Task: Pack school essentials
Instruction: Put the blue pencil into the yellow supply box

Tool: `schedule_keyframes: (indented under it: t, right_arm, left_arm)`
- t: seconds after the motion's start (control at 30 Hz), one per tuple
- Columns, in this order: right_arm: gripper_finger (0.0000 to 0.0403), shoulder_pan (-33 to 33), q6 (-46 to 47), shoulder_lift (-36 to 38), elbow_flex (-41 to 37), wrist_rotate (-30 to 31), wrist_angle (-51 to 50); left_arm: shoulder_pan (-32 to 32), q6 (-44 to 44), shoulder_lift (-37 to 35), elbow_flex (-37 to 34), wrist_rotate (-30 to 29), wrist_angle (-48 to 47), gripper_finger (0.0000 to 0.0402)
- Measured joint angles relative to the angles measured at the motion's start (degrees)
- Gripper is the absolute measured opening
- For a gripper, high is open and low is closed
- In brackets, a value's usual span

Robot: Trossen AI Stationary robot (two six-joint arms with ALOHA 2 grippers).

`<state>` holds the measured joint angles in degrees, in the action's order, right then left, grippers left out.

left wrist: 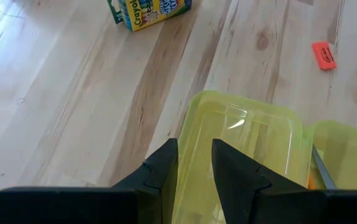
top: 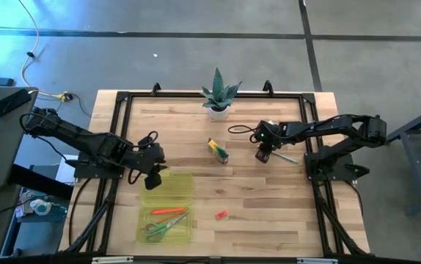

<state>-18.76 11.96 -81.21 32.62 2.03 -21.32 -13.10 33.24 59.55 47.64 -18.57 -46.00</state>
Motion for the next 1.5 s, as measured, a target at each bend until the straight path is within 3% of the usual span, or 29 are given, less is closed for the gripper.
schedule_keyframes:
  t: [0.2,0.73,1.07,1.3,1.5]
  right_arm:
    - [0.0008,0.0,0.0,0.0,0.0,-0.6,0.0]
    - [0.0011,0.3,1.2,1.6,-0.3,-3.3,-0.6]
    - [0.001,6.3,6.1,6.1,-0.3,-3.1,-0.4]
    - [0.001,13.6,13.0,8.7,-0.2,-2.6,1.2]
    - [0.001,20.4,16.8,9.6,-0.2,-1.9,8.9]
  left_arm:
    - [0.0,0.0,0.0,0.0,0.0,0.0,0.0087]
    - [0.0,0.0,0.0,0.0,0.0,0.0,0.0087]
    - [0.0,-0.5,0.0,0.0,1.3,-0.1,0.009]
    - [0.0,-0.6,0.0,0.0,2.6,-0.3,0.0136]
    - [0.0,-0.4,0.0,0.0,2.6,-0.1,0.0183]
